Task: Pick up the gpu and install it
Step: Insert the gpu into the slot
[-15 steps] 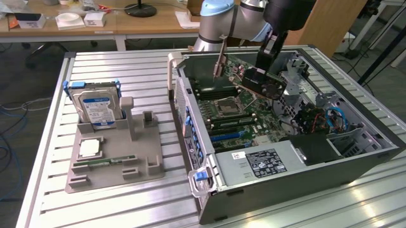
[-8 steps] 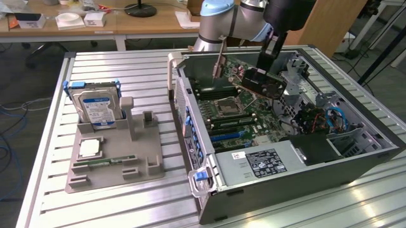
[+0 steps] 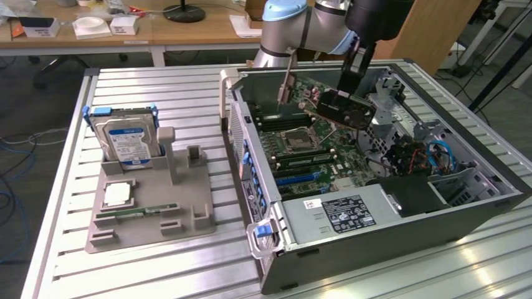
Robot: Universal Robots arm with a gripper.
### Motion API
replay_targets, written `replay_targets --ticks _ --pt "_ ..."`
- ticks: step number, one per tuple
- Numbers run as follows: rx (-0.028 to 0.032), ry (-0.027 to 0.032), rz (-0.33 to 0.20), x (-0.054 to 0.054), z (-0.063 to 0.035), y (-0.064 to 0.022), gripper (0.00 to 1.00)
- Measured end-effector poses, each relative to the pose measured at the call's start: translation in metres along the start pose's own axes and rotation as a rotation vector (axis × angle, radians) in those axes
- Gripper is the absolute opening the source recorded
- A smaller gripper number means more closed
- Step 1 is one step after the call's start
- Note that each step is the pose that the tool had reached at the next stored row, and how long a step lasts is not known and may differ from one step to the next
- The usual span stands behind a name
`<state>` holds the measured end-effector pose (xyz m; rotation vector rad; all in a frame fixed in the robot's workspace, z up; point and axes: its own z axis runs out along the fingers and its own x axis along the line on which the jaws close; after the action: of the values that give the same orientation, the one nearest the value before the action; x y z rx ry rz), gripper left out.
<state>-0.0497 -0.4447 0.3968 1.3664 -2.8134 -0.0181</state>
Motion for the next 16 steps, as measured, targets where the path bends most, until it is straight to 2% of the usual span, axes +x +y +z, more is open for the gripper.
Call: replay_targets --ticks 16 --pt "0.0009 0.0019 -0.119 0.0 0.0007 0.0 0.26"
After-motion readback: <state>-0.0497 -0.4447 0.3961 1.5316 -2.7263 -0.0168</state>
